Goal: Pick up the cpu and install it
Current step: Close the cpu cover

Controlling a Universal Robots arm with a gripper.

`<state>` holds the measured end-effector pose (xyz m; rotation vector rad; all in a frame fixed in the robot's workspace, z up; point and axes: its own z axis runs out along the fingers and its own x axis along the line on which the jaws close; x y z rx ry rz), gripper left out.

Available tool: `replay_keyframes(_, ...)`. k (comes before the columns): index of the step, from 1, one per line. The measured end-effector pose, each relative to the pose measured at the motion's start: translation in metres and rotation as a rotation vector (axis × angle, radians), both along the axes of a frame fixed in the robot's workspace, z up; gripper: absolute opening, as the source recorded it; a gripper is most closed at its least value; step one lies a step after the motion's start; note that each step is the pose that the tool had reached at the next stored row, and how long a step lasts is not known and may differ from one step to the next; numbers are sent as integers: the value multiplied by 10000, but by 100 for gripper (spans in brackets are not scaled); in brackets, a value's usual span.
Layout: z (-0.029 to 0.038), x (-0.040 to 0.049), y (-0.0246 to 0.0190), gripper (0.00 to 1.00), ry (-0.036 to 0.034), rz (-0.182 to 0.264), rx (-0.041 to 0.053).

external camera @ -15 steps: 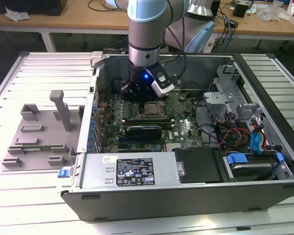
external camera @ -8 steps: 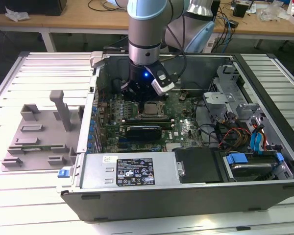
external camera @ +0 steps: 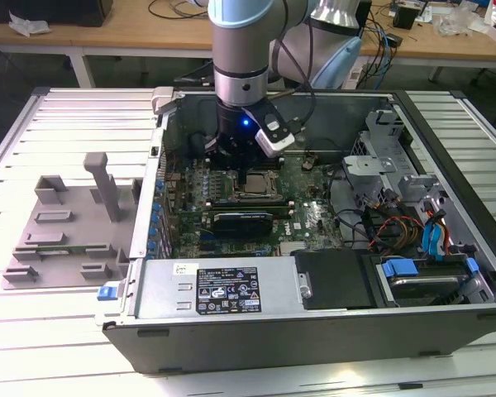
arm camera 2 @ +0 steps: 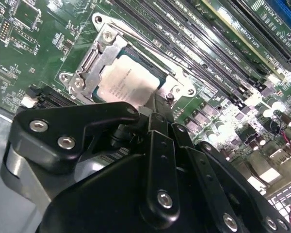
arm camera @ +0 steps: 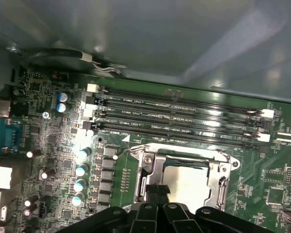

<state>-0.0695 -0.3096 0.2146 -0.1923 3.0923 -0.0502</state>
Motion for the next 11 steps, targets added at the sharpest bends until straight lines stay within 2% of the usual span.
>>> replay_keyframes(3,-59,-40,0,11,-54,0,1)
replay_keyframes(11,-106,-68,-12,11,-134,1,0)
